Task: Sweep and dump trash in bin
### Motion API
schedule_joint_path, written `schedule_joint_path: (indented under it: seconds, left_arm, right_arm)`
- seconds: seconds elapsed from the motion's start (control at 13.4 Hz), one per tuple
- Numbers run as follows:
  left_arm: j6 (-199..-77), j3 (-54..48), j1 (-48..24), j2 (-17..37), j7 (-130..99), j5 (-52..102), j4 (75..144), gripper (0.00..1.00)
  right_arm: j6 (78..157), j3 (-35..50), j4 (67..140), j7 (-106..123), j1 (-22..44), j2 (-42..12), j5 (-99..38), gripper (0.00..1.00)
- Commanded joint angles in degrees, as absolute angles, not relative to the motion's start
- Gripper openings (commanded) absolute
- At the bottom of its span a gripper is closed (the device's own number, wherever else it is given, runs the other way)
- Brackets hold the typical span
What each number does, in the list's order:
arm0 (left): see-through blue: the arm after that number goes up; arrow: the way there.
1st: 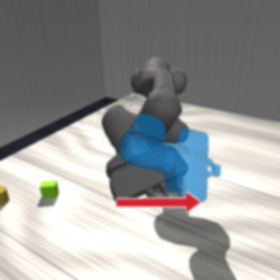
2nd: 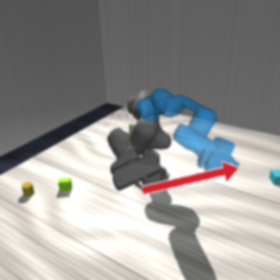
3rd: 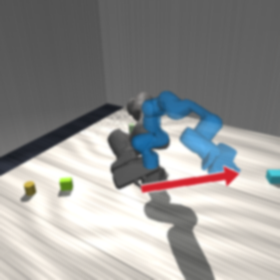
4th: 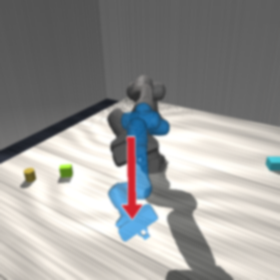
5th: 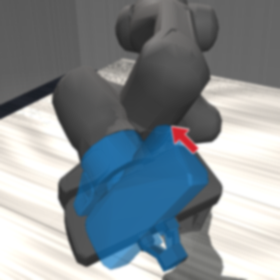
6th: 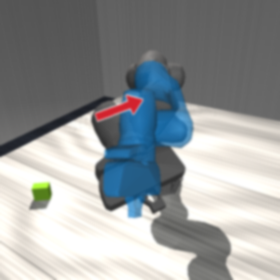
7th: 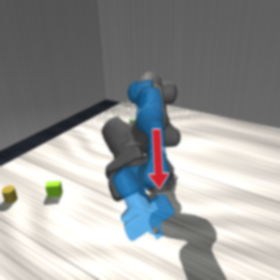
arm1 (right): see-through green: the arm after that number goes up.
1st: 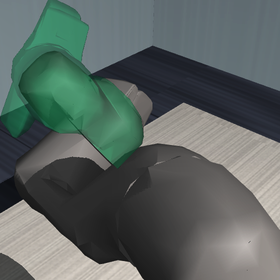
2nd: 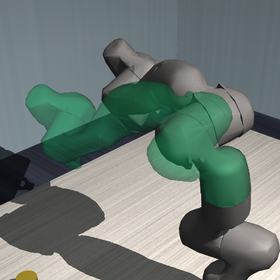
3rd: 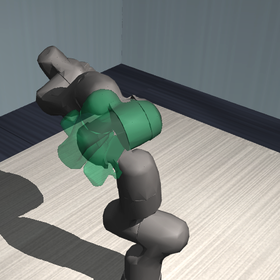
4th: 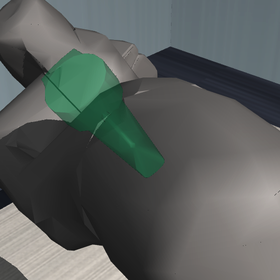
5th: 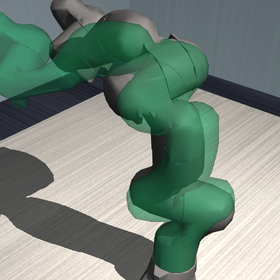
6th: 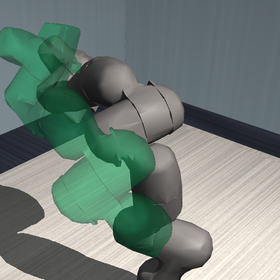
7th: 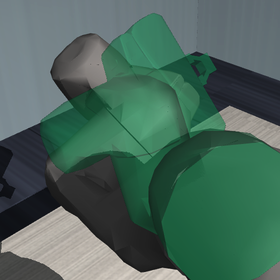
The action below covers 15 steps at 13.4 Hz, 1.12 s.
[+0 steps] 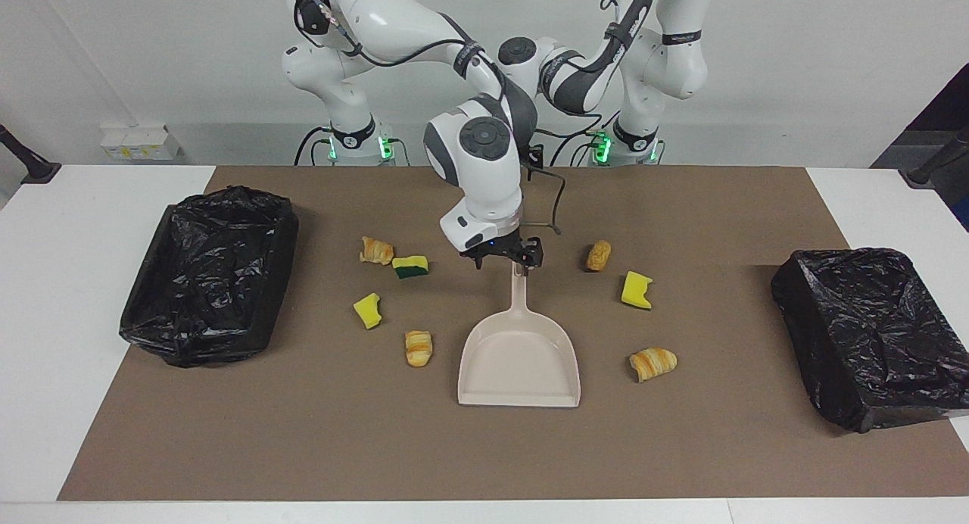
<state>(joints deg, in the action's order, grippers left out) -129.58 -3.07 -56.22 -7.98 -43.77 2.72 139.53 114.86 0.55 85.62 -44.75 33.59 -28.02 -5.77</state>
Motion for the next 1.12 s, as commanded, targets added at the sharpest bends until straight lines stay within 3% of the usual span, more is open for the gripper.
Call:
schedule_joint_path:
  seconds: [0.0,0.07,0.15,0.22,0.3,0.37,0.52,0.6,0.89,1.04]
  left_arm:
    - [-130.96,-1.93,-57.48,-9.14,-43.86,3.34,141.33,0.61]
    - [-130.87,-1.93,-57.48,-9.14,-43.42,3.34,141.33,0.39]
    - [-130.35,-1.85,-57.48,-9.14,-43.51,3.25,141.33,0.09]
    - [-129.56,-1.85,-57.48,-9.05,-43.33,3.25,141.07,0.00]
    - [-129.29,-1.85,-57.22,-8.70,-43.07,3.25,140.63,0.00]
    - [-129.20,-1.76,-57.04,-8.09,-42.89,3.25,139.93,0.00]
    - [-129.20,-1.58,-55.99,-8.09,-42.02,2.99,139.31,0.00]
    - [-129.11,-1.58,-54.94,-8.09,-39.75,2.81,138.96,0.00]
    - [-121.49,-1.32,-51.69,-9.22,-36.13,1.76,136.23,0.00]
    - [-118.40,-1.32,-47.66,-11.77,-30.01,0.53,135.70,0.00]
  right_arm:
    - [116.79,0.62,84.64,-45.79,34.19,-30.40,-4.05,1.00]
    - [117.59,0.70,84.73,-45.70,34.19,-30.67,-3.96,1.00]
    - [117.68,0.62,84.81,-45.70,34.28,-31.20,-3.69,1.00]
    - [117.86,0.62,84.81,-45.79,35.76,-32.16,-2.47,1.00]
    - [118.30,0.70,84.90,-45.62,36.03,-32.17,-2.11,0.96]
    - [117.43,0.53,84.73,-45.27,35.77,-32.25,-1.67,0.73]
    - [117.25,0.70,84.55,-45.09,35.51,-32.52,-1.14,0.11]
    - [116.72,0.70,84.29,-45.00,35.51,-32.52,-1.14,0.00]
    - [115.15,0.79,83.85,-42.90,34.46,-32.00,-1.23,0.00]
    - [108.75,0.18,80.96,-36.94,33.93,-31.38,-0.97,0.00]
